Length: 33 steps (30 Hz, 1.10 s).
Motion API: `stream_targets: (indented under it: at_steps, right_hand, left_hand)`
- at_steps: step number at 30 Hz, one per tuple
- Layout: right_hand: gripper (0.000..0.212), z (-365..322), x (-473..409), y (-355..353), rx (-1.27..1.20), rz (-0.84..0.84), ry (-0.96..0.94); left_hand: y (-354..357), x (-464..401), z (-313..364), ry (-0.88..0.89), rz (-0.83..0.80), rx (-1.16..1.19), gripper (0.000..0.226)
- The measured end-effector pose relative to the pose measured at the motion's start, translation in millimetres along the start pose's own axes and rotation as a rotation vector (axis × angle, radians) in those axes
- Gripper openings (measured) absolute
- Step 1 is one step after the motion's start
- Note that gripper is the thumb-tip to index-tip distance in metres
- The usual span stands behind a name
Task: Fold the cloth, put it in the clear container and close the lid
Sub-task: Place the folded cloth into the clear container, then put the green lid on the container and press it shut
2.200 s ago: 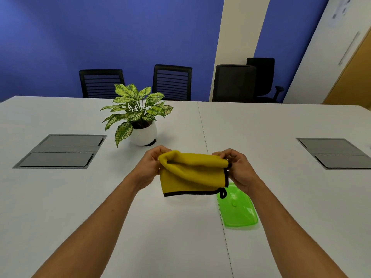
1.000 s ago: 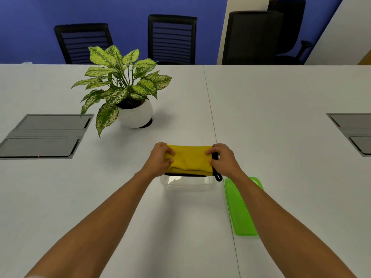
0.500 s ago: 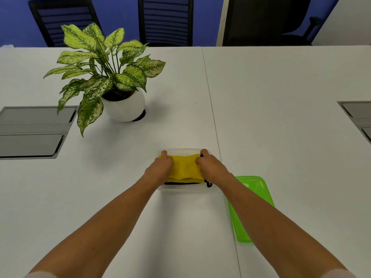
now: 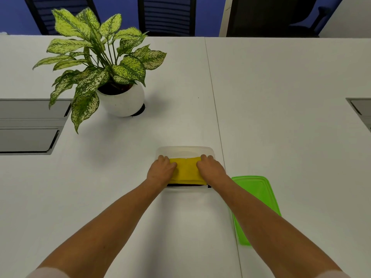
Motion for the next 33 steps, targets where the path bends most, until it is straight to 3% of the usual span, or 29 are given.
stream_targets:
  at_steps: [4,7,9,10,12,13,17,20,23,25,28,33]
  right_hand:
    - [0.028,1.3,-3.0,0.5,0.025,0.005,-0.033]
    - [0.011,-3.0,4.1,-13.4,0.099,0.047,-0.059]
    - [0.032,-3.2,8.5,-19.0,0.108,0.114,-0.045]
    - [0.033,-2.0,7.5,-19.0,0.123,0.139,-0.028]
    - [0.016,-2.4,6.2,-17.7,0.051,0.025,-0.063]
    - [0.018,-0.1,3.7,-10.1,0.005,-0.002,-0.058]
    - [0.036,10.3,17.2,-13.9,-0.244,0.156,-0.004]
    - [0.037,24.7,36.9,-19.3,-0.485,0.436,0.197]
    - [0.033,47.7,72.2,-4.1,-0.638,0.606,0.544]
    - [0.04,61.3,100.3,19.1,-0.675,0.567,0.778]
    - [0.059,74.7,139.5,60.3,-0.624,0.324,1.04]
    - [0.083,79.6,183.9,99.2,-0.648,0.044,1.178]
  left_hand:
    - [-3.2,-2.7,-3.3,0.058,0.031,-0.177,0.021]
    - [-3.2,-3.7,-5.9,0.061,0.024,-0.205,0.02]
    - [-2.2,-4.1,-6.2,0.06,0.025,-0.199,0.023]
    - [-2.4,-4.1,-6.6,0.06,0.027,-0.187,0.024]
    - [-2.2,-3.0,-7.8,0.066,0.048,-0.146,0.024]
    - [-2.1,-1.2,-8.4,0.076,0.075,-0.111,0.023]
    - [-11.3,17.8,-11.1,0.078,0.331,0.232,0.029]
    - [-17.2,38.1,-18.7,-0.155,0.562,0.62,0.038]
    - [-7.5,51.9,-23.8,-0.423,0.534,1.058,0.045]
    - [0.3,58.0,-24.8,-0.544,0.438,1.272,0.049]
    - [6.8,65.6,-26.0,-0.604,0.385,1.385,0.042]
    - [9.6,73.5,-25.0,-0.613,0.394,1.465,0.035]
Point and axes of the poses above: each hand's wrist, its own x-axis away from the middle knuckle, its own y-axis out of the palm, z = x × y, the point moved 3 cm from there along -x, towards the middle knuckle, and after that the axes turned 7 degrees about x, right-handed, at the moved point
